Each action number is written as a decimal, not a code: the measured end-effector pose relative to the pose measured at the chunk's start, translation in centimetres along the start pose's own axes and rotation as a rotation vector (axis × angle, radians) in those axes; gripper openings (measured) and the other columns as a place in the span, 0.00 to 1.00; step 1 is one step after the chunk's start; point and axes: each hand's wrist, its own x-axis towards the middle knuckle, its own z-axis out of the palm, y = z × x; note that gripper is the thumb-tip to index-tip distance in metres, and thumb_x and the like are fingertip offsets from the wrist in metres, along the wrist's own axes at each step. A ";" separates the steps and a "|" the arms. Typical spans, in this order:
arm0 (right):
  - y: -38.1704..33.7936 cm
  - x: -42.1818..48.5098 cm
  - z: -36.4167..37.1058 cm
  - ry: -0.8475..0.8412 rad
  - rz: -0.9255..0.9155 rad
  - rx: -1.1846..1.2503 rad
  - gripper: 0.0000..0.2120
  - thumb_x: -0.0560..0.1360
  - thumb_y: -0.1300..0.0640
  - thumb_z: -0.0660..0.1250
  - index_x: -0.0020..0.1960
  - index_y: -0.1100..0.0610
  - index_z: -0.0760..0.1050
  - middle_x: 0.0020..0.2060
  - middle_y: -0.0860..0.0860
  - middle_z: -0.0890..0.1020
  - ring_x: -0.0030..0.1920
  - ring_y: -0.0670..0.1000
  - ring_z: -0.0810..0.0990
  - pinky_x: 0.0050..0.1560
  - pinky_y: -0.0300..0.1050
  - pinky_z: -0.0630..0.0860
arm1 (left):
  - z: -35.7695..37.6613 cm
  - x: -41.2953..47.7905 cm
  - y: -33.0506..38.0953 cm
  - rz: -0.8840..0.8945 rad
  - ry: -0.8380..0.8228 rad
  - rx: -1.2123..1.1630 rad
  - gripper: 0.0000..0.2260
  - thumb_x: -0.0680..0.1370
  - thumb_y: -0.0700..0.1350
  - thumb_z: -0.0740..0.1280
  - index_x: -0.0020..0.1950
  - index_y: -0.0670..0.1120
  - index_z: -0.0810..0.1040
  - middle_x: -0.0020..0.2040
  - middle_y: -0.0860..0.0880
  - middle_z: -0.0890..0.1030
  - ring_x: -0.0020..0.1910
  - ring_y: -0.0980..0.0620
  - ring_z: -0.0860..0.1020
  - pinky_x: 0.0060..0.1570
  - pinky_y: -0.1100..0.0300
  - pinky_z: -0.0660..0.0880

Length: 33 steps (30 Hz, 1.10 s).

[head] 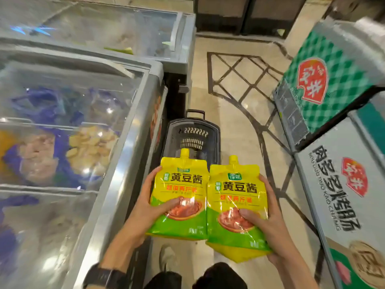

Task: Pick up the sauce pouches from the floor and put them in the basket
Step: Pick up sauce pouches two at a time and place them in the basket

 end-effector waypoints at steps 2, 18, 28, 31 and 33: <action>0.3 3.5 0.3 0.020 0.033 0.029 0.45 0.64 0.69 0.74 0.72 0.38 0.66 0.61 0.47 0.82 0.57 0.54 0.84 0.47 0.53 0.82 | -0.5 4.0 0.0 -0.037 -0.015 0.004 0.49 0.55 0.58 0.85 0.72 0.62 0.67 0.62 0.53 0.82 0.59 0.48 0.82 0.52 0.51 0.81; 17.8 39.5 -1.2 -0.078 0.277 -0.088 0.49 0.61 0.65 0.82 0.73 0.39 0.65 0.59 0.39 0.82 0.58 0.47 0.83 0.54 0.43 0.80 | -1.3 36.3 -17.5 -0.269 0.175 0.240 0.42 0.61 0.47 0.85 0.69 0.62 0.68 0.59 0.53 0.83 0.55 0.57 0.83 0.50 0.64 0.79; 31.9 53.5 1.2 -0.103 0.361 -0.269 0.50 0.65 0.71 0.78 0.76 0.39 0.60 0.64 0.41 0.79 0.62 0.43 0.80 0.65 0.52 0.76 | -3.9 49.9 -33.5 -0.276 0.181 0.321 0.43 0.62 0.31 0.81 0.70 0.52 0.65 0.62 0.58 0.76 0.56 0.71 0.77 0.56 0.74 0.72; 35.1 55.7 1.8 -0.125 0.401 -0.276 0.49 0.68 0.73 0.75 0.77 0.42 0.58 0.58 0.34 0.77 0.55 0.31 0.79 0.50 0.31 0.78 | -3.8 51.8 -37.9 -0.285 0.228 0.399 0.43 0.63 0.27 0.79 0.72 0.48 0.65 0.63 0.57 0.74 0.59 0.72 0.73 0.60 0.72 0.70; 37.2 57.0 2.0 -0.121 0.421 -0.311 0.49 0.69 0.72 0.74 0.77 0.39 0.57 0.55 0.32 0.77 0.53 0.30 0.79 0.48 0.30 0.77 | -3.8 52.7 -40.6 -0.269 0.214 0.458 0.42 0.64 0.28 0.79 0.73 0.44 0.64 0.66 0.50 0.74 0.65 0.60 0.73 0.68 0.61 0.69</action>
